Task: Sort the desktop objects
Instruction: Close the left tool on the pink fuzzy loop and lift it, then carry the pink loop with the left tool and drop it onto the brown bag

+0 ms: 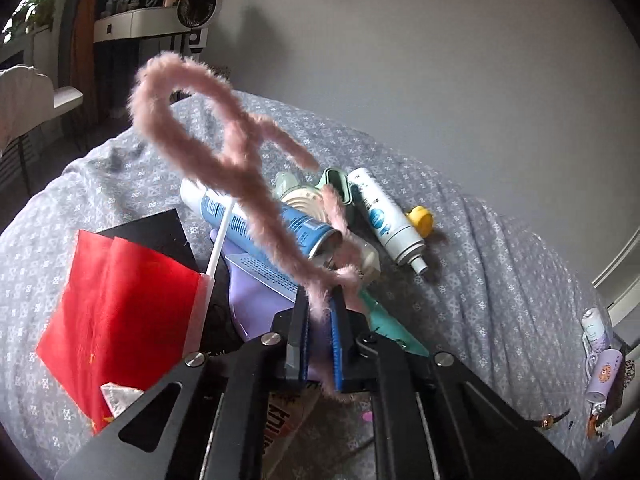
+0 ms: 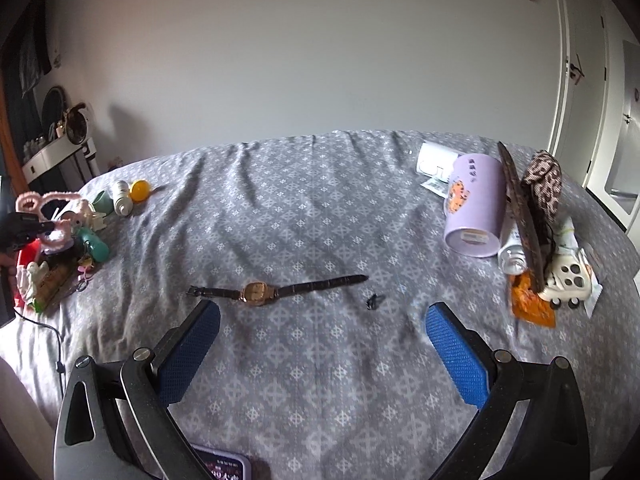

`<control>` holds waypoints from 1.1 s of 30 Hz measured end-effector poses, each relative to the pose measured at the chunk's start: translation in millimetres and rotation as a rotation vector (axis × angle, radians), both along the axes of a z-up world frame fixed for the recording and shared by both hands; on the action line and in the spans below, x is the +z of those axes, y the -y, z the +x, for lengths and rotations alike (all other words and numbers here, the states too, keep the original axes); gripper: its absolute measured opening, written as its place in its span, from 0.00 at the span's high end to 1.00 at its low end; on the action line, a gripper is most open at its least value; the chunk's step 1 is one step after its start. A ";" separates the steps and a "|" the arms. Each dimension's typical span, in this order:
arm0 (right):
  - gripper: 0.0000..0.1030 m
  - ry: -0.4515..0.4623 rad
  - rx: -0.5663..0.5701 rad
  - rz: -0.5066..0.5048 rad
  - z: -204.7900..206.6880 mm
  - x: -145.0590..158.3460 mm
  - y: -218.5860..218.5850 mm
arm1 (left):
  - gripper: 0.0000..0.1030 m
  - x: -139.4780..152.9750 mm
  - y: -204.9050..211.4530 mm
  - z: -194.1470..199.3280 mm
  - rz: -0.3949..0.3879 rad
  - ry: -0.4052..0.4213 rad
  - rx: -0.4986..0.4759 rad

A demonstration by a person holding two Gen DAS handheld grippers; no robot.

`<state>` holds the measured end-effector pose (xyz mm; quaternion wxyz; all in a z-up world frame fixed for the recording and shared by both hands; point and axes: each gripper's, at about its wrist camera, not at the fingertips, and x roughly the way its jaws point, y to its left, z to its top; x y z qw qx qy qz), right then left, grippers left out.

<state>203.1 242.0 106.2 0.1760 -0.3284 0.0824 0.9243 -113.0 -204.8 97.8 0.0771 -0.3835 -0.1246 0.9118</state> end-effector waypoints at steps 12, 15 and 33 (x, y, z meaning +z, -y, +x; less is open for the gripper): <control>0.00 -0.130 -0.124 -0.143 49.6 12.3 -33.1 | 0.96 101.9 -51.8 62.2 0.004 -0.145 -0.179; 0.00 -0.155 -0.203 -0.168 62.3 14.3 -46.8 | 0.96 129.7 -96.0 74.2 0.008 -0.180 -0.277; 0.00 -0.511 -0.645 -0.104 160.9 57.4 -102.3 | 0.96 136.3 -509.5 167.9 0.317 0.043 -0.963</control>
